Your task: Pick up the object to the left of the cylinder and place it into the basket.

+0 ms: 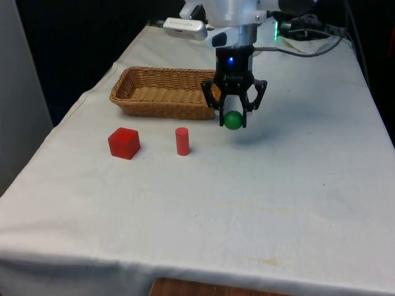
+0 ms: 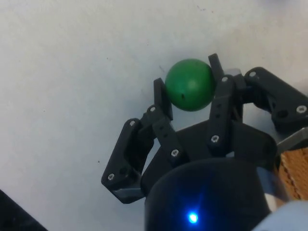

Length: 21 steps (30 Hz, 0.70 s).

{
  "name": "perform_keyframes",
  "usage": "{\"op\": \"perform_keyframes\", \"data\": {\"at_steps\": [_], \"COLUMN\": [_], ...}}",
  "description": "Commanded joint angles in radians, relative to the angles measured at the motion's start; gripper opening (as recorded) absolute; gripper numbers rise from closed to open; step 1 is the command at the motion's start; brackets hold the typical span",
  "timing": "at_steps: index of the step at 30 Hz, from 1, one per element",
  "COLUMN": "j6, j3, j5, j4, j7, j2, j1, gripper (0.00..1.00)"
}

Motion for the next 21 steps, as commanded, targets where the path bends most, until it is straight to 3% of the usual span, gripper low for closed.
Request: {"op": "perform_keyframes", "data": {"at_steps": [1,7,8,9,10,16,17,18,21], "j6": [-0.004,-0.009,-0.005,-0.01,-0.011,-0.014,-0.009,-0.014,-0.015], "j3": [-0.014,-0.026,-0.011,-0.027,-0.029,-0.036,-0.021,-0.037,-0.041], "j5": [-0.016,-0.042,-0.026,-0.047,-0.056,-0.076,-0.055,-0.08,-0.099], "j4": [-0.013,-0.034,-0.028,-0.037,-0.043,-0.058,-0.052,-0.061,-0.072], "j7": [0.008,0.013,0.0,0.014,0.017,0.018,0.002,0.018,0.019], "j2": [-0.014,-0.06,-0.058,-0.066,-0.08,-0.119,-0.118,-0.125,-0.151], "j1": [0.01,0.012,0.001,0.012,0.013,0.013,0.002,0.013,0.012], "gripper": [0.0,0.0,0.0,0.0,0.0,0.0,0.0,0.0,0.0]}}
